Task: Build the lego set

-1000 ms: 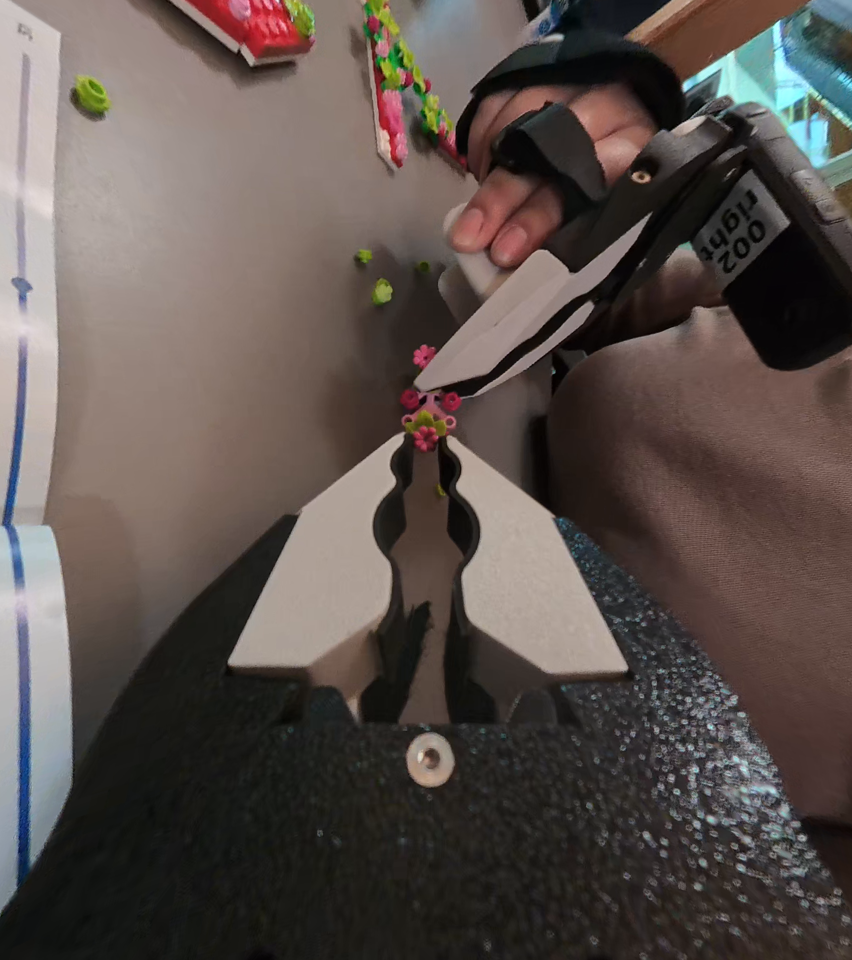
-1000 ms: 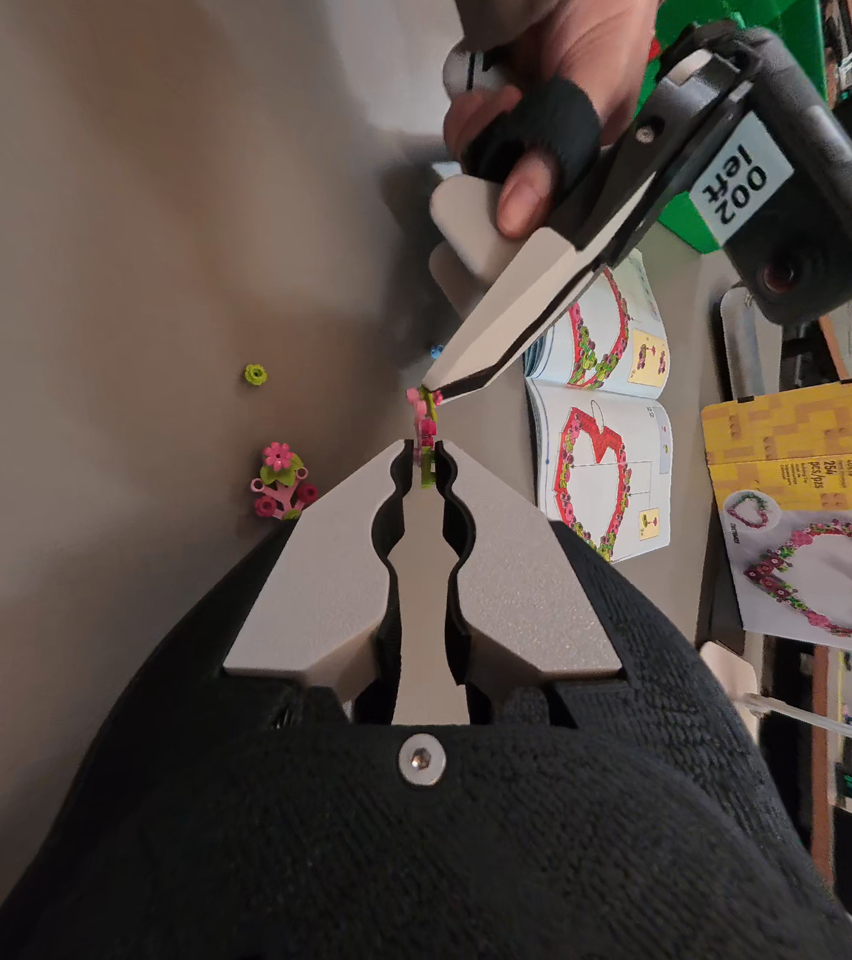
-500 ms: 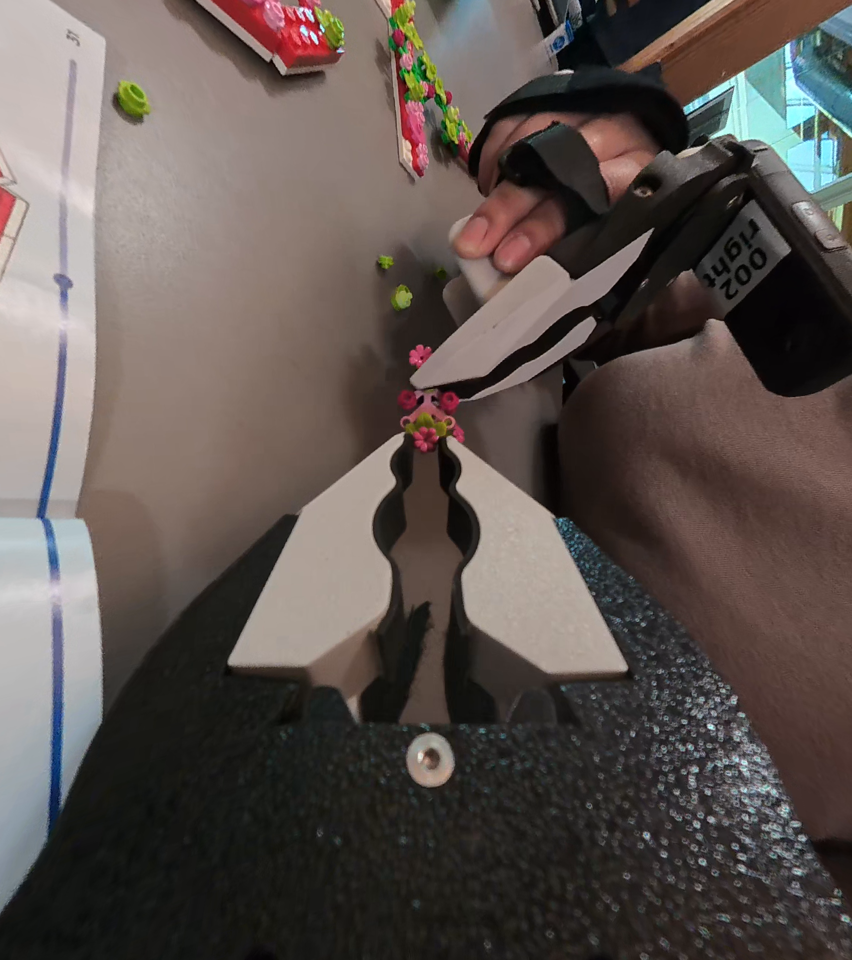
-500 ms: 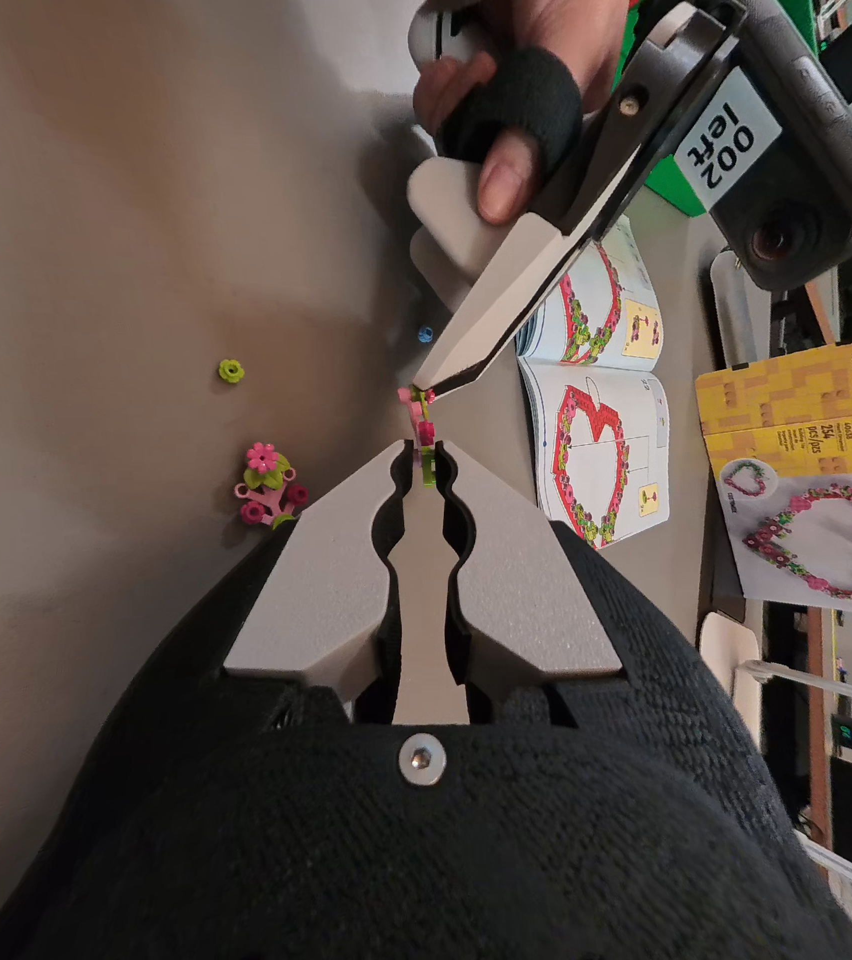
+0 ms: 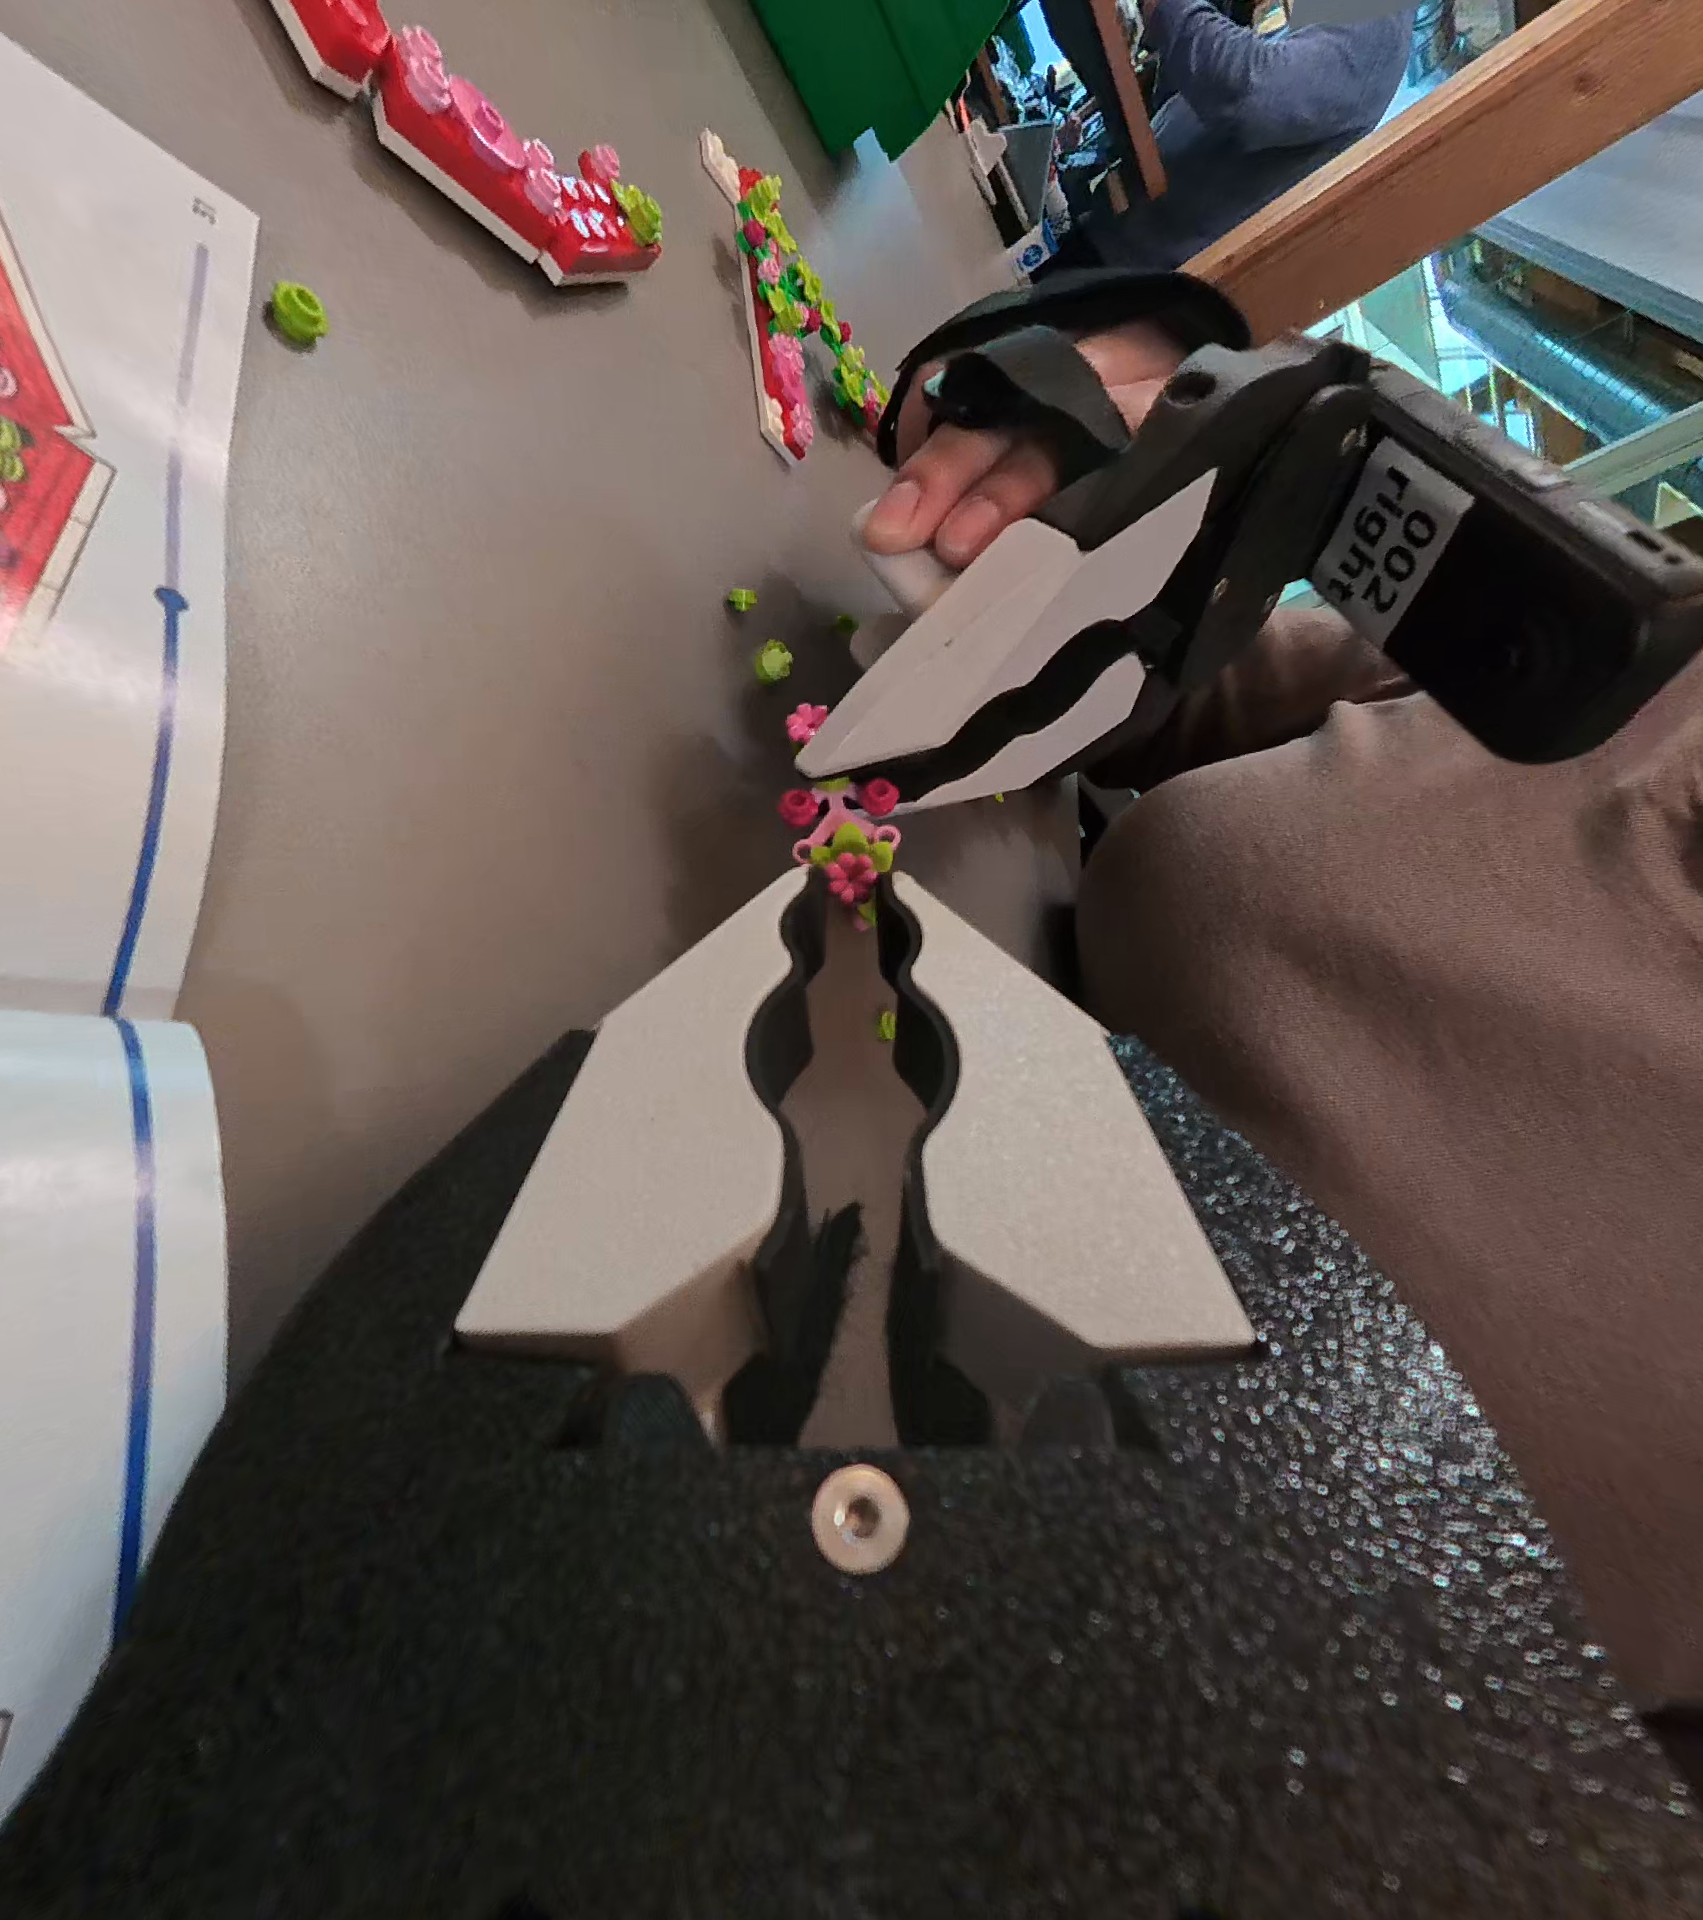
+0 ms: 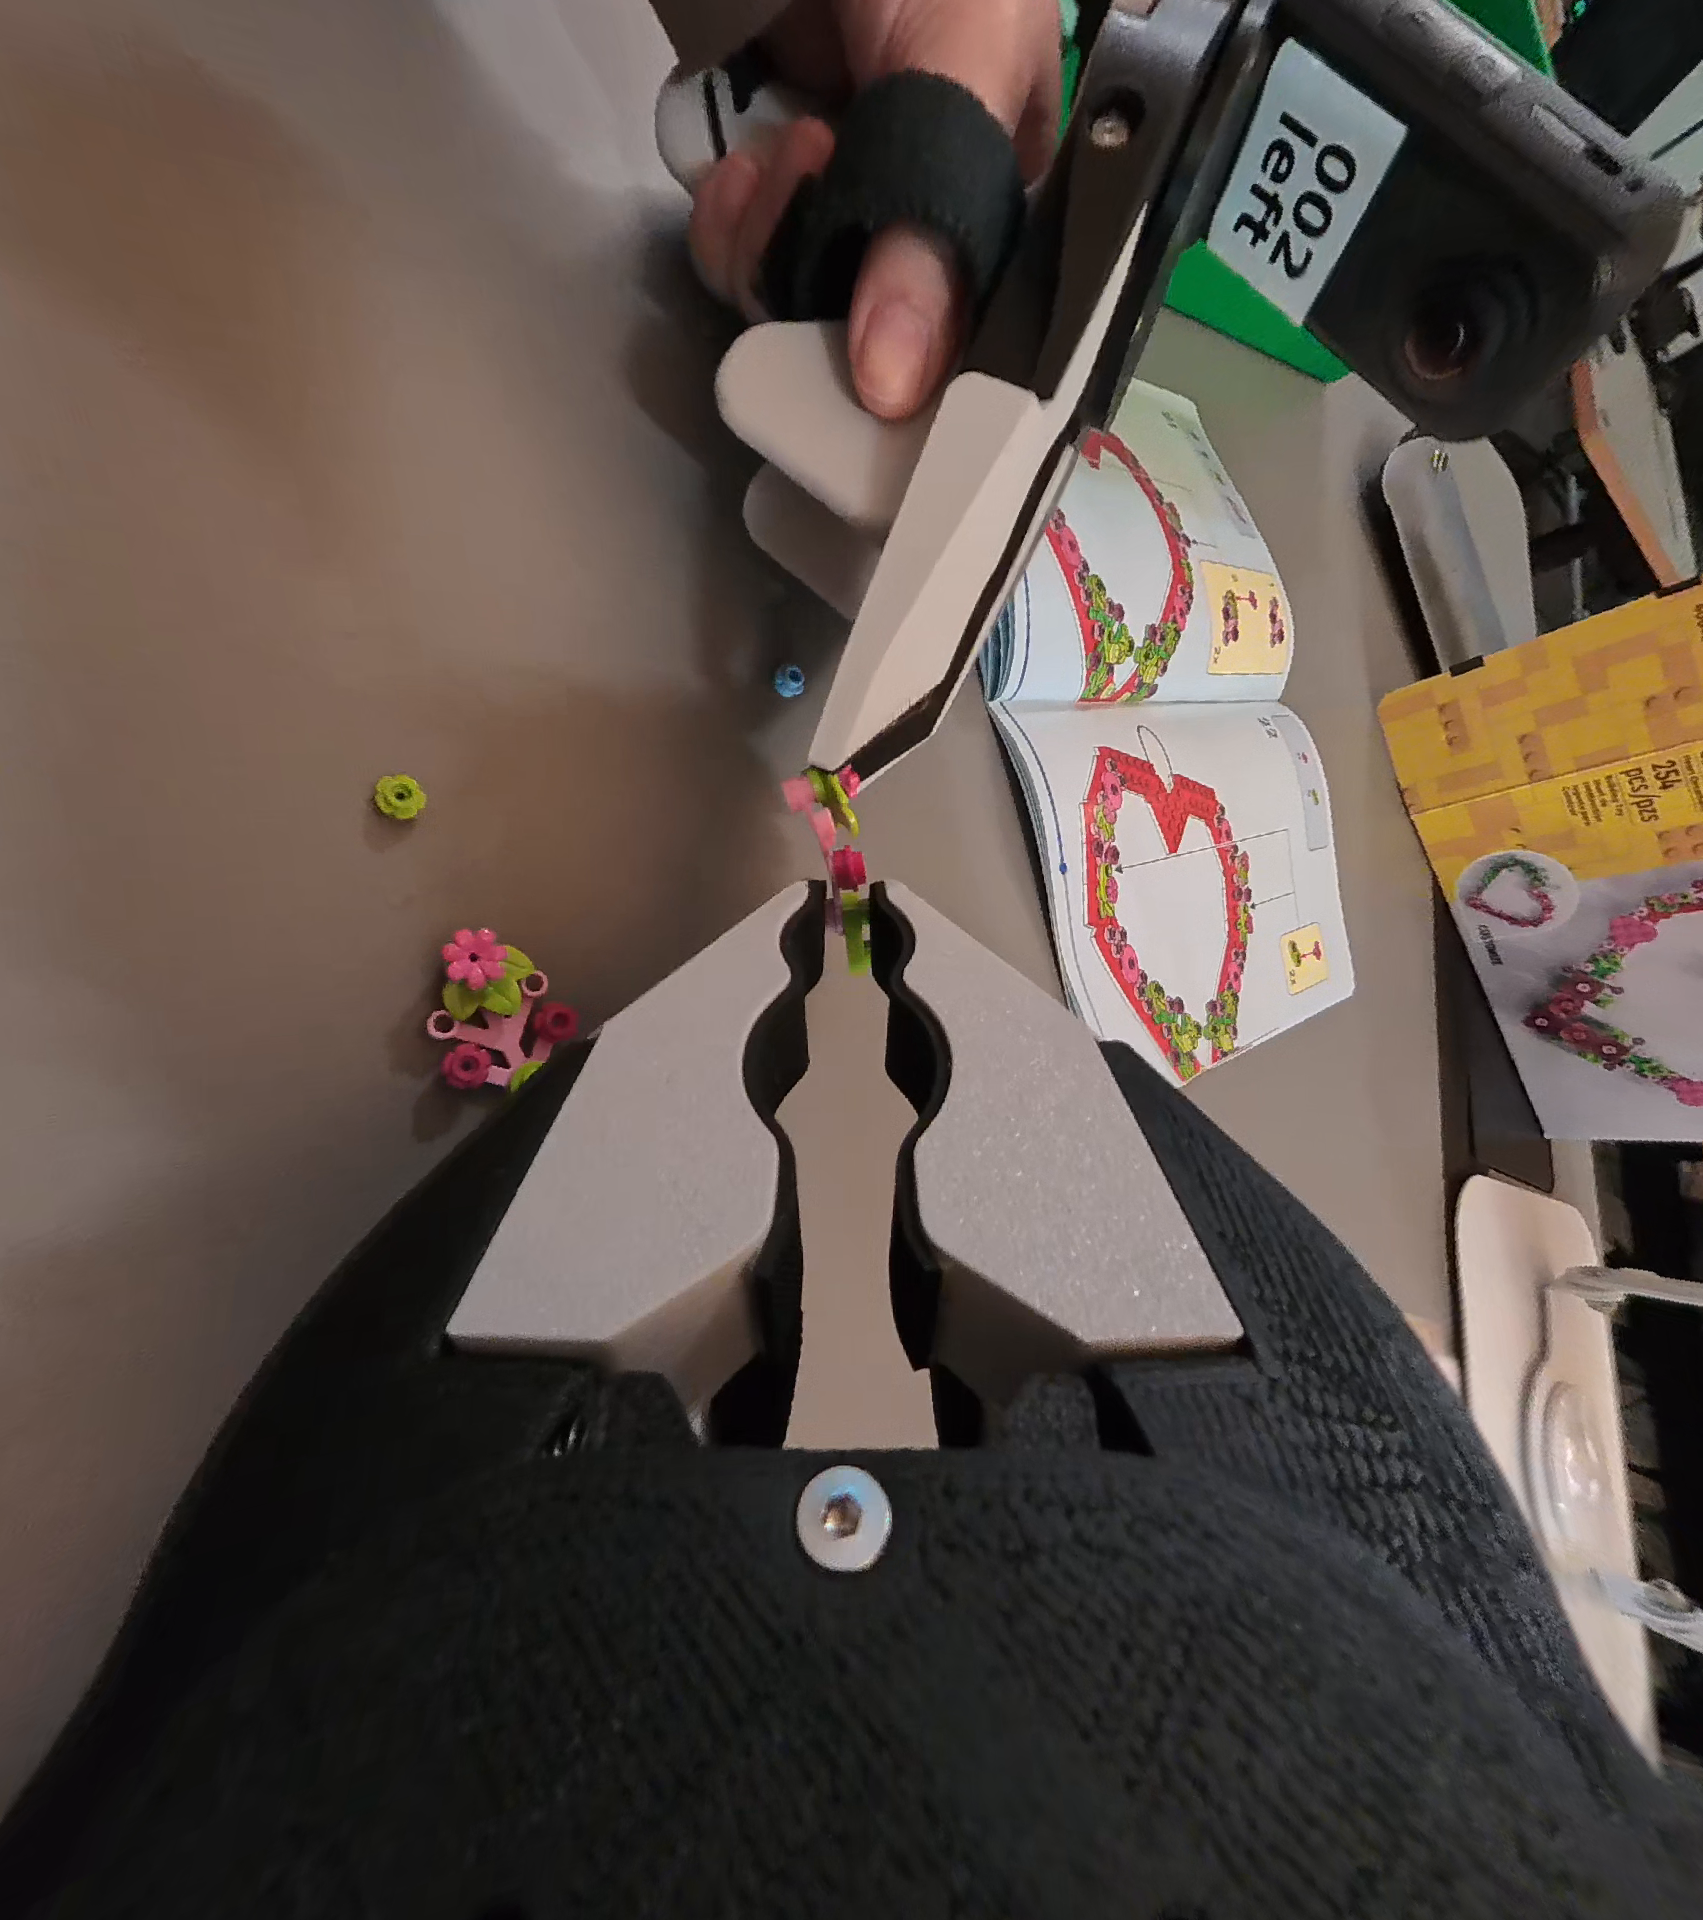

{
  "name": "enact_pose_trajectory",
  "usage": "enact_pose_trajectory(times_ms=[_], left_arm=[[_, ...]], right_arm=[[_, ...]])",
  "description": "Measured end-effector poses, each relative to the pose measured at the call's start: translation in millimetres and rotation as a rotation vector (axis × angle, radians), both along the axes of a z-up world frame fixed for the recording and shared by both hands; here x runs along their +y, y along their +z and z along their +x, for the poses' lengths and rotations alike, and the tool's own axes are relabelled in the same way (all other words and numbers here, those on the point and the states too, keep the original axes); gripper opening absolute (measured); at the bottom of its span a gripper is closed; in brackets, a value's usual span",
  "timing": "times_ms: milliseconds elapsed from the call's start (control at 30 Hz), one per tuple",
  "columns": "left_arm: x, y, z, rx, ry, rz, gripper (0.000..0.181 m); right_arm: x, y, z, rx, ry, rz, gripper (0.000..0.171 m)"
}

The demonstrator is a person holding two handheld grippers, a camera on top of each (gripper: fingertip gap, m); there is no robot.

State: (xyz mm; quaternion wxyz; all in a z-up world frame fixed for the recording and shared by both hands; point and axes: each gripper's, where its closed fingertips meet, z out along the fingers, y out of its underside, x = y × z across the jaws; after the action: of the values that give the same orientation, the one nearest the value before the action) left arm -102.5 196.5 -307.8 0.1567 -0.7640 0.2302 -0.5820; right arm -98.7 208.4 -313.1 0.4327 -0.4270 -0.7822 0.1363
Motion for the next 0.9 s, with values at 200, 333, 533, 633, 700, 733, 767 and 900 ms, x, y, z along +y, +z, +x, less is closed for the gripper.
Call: enact_pose_trajectory(times_ms=[200, 333, 533, 633, 700, 733, 767, 900], left_arm=[[6, 1, 0, 0.059, 0.035, 0.039, 0.007], [11, -4, -1, 0.145, 0.063, 0.066, 0.007], [12, -5, 1, 0.129, 0.069, 0.042, 0.007], [15, -8, 0, 0.111, 0.088, 0.017, 0.007], [15, -9, 0, 0.107, 0.095, 0.013, 0.007], [16, -8, 0, 0.102, 0.101, 0.013, 0.007], [17, -7, 0, 0.095, 0.109, 0.012, 0.007], [20, -7, -1, 0.105, 0.135, 0.023, 0.007]], right_arm=[[6, 2, 1, 0.005, -0.050, -0.030, 0.007], [10, -1, 1, -0.019, -0.090, 0.025, 0.007], [13, -3, 1, -0.022, -0.097, 0.058, 0.007], [14, -4, 1, -0.030, -0.102, 0.077, 0.007], [14, -4, 1, -0.028, -0.110, 0.065, 0.007], [15, -4, 1, -0.023, -0.117, 0.062, 0.007], [16, -3, 1, -0.019, -0.123, 0.064, 0.007], [20, -2, 0, -0.032, -0.144, 0.148, 0.007]])
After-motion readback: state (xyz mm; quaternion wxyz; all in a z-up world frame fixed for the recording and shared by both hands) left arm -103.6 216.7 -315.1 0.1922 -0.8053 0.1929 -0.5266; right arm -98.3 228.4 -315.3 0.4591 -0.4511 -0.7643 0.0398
